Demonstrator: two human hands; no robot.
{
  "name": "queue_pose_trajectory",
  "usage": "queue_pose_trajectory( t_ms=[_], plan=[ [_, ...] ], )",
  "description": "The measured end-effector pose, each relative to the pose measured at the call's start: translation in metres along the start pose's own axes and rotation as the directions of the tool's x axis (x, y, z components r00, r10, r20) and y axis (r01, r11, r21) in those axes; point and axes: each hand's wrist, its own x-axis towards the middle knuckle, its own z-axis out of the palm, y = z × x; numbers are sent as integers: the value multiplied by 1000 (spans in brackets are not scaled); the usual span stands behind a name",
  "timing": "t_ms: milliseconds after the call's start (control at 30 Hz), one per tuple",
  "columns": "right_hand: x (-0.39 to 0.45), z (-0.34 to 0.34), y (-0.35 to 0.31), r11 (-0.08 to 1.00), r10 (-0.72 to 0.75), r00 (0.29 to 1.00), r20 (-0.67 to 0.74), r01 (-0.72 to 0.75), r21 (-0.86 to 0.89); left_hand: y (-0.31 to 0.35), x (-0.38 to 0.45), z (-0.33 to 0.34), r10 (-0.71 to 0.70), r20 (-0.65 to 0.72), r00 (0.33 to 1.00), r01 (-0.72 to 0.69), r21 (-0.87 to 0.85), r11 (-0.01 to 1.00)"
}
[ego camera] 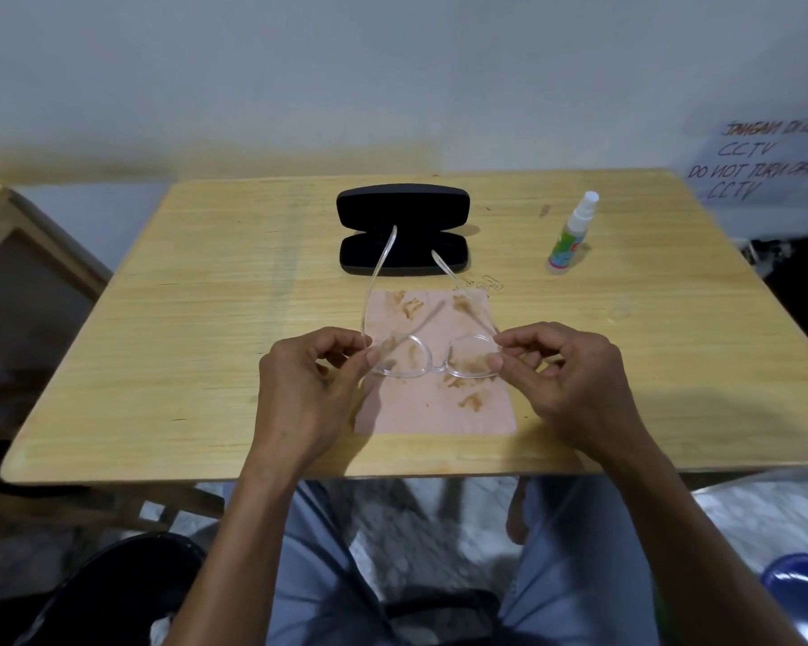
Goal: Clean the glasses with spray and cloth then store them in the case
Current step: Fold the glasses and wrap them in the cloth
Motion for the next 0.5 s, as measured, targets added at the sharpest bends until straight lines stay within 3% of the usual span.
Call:
queue_pose_trajectory(
  t_ms=[500],
  plan=[
    [-1, -4, -1, 1000, 6, 1000, 30, -6, 12, 0, -1, -6, -13, 9, 1000, 12, 30, 999]
  ],
)
